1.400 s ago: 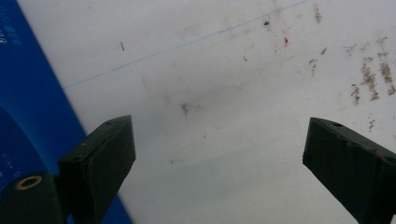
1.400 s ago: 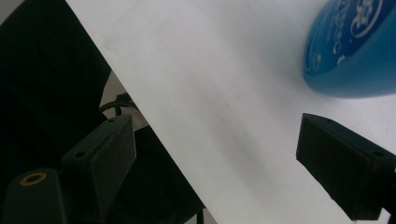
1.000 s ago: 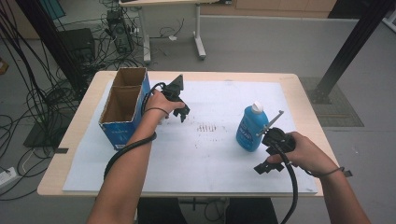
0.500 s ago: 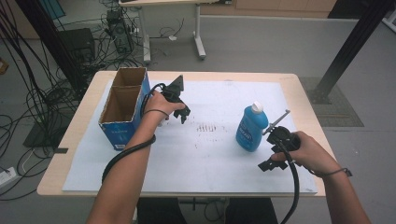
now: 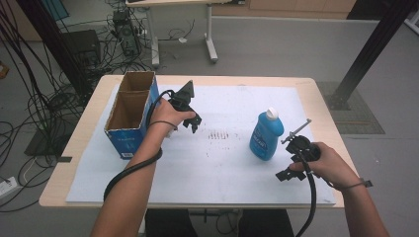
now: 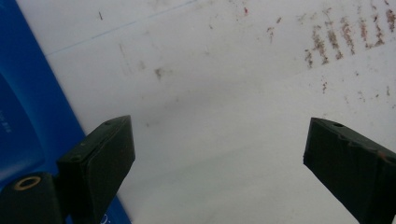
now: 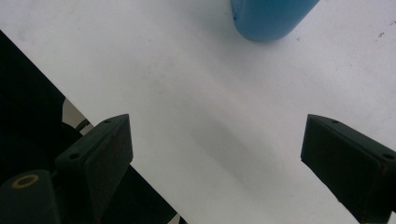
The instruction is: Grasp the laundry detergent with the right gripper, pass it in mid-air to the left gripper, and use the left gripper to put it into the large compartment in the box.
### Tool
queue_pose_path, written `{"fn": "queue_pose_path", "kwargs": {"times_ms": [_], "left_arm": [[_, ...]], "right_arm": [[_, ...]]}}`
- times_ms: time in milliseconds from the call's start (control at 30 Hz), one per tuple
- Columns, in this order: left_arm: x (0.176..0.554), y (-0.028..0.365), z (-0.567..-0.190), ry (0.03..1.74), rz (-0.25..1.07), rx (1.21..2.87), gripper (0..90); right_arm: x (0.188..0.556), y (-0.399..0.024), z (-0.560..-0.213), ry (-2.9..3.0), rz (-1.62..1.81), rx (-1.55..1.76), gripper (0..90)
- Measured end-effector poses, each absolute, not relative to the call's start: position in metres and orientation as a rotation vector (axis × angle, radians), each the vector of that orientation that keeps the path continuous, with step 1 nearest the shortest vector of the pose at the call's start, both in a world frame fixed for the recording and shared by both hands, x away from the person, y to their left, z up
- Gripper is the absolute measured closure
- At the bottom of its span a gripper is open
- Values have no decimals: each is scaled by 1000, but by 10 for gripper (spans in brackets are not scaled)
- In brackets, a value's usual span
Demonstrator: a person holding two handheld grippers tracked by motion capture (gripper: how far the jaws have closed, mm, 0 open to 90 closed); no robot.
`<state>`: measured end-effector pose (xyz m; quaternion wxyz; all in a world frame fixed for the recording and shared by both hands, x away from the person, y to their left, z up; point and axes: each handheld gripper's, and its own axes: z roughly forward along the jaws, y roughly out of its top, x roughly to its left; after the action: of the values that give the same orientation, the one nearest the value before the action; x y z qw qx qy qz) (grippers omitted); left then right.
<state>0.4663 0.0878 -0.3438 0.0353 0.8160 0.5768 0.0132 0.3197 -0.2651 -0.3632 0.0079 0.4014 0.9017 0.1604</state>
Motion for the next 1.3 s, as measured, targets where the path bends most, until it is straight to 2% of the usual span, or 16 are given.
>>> {"fn": "queue_pose_path", "kwargs": {"times_ms": [567,1300], "left_arm": [[436,86,-347,1747,50,2502,92],[406,84,-349,1731,43,2474,92]], "right_arm": [[321,-280,-375,2744,594,1318,47],[323,-286,-389,2660,728,1309,53]]}}
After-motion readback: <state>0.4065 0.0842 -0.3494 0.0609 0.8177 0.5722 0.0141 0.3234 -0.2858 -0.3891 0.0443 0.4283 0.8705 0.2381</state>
